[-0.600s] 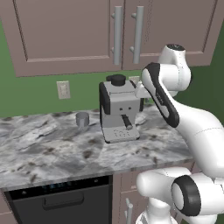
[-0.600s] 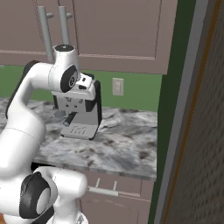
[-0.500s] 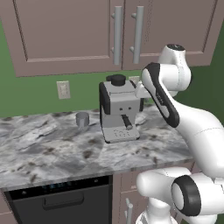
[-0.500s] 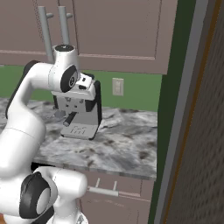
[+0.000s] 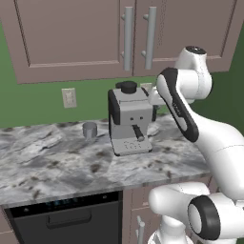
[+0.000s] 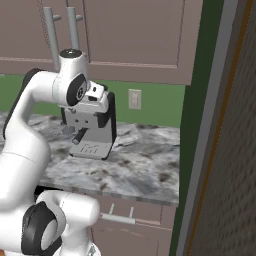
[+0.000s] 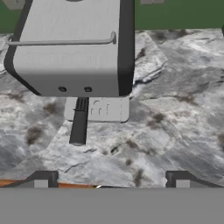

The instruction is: Pick the sponge and sponge from the cabinet and place them on the counter.

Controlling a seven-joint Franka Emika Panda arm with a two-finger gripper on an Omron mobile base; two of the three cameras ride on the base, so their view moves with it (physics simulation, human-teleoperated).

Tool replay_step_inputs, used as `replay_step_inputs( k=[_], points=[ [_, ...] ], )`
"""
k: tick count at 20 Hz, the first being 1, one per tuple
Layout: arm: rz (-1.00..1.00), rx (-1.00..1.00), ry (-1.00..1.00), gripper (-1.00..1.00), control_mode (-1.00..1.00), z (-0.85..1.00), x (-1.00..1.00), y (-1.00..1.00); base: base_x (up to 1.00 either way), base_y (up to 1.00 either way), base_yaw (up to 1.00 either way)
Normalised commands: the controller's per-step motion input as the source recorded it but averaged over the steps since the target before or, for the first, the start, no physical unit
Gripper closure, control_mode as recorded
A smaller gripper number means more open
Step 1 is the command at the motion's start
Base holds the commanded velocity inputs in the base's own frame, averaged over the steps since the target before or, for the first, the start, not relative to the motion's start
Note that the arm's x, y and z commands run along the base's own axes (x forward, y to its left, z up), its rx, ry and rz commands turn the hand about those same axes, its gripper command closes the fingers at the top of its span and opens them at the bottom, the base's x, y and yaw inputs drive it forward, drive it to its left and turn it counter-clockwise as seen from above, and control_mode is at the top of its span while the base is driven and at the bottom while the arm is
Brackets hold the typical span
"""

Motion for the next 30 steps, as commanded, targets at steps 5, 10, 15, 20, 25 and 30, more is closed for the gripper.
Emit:
replay_step_inputs(
  k=[5,10,15,20,25,30],
  points=[
    [0.00,0.00,-0.16,-1.00,-1.00,0.29,-0.13,-0.01,0.00,0.00,0.00],
    [0.00,0.00,-0.20,-1.00,-1.00,0.30,-0.12,0.00,0.00,0.00,0.00],
    [0.00,0.00,-0.23,-1.00,-1.00,0.30,-0.10,0.00,0.00,0.00,0.00],
    [0.00,0.01,-0.28,-1.00,-1.00,0.26,-0.07,0.00,0.00,0.00,0.00],
    [0.00,0.03,-0.31,-1.00,-1.00,0.23,-0.04,0.00,0.00,0.00,0.00],
    [0.00,0.02,-0.31,-1.00,-1.00,0.25,-0.03,0.00,0.00,0.00,0.00]
  ],
)
